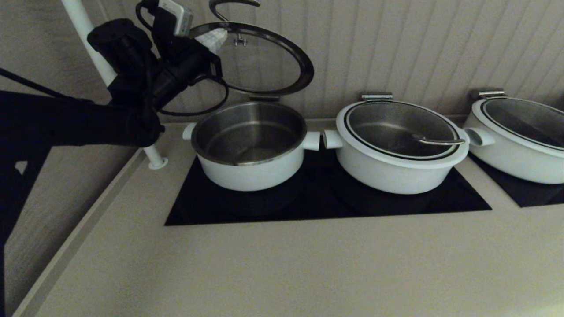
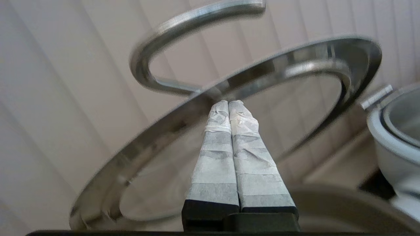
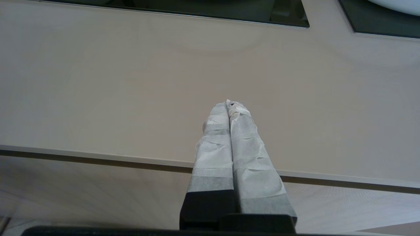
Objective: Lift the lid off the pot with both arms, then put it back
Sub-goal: Open the pot lid completely, then close the pot lid
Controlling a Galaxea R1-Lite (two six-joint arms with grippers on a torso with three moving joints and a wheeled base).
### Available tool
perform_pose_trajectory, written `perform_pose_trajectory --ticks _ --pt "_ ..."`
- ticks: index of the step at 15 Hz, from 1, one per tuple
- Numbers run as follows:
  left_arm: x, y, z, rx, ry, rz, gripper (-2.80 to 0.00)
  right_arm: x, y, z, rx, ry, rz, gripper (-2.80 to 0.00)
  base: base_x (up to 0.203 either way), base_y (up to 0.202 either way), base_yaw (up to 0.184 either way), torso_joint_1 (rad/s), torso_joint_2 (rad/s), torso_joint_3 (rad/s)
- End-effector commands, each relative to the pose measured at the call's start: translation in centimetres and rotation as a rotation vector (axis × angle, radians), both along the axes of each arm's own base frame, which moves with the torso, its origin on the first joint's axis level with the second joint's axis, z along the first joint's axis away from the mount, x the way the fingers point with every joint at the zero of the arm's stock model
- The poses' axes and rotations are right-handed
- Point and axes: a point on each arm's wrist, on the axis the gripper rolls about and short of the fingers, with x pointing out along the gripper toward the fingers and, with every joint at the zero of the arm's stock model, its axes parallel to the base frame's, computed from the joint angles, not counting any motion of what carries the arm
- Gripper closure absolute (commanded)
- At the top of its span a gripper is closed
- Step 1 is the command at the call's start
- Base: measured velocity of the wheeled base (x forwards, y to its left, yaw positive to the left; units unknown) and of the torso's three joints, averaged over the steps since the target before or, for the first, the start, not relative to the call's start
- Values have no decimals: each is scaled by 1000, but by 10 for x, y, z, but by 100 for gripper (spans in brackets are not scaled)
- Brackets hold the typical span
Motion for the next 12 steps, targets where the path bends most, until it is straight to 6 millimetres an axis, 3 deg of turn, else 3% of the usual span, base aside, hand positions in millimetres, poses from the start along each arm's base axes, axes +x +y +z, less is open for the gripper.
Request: perform_pose_trajectory --ticks 1,12 --pt "-13 3 -2 11 24 0 0 0 0 0 -1 3 1 0 0 0 0 0 0 0" --pt "-58 12 -13 33 126 2 0 0 0 0 -1 3 1 0 0 0 0 0 0 0"
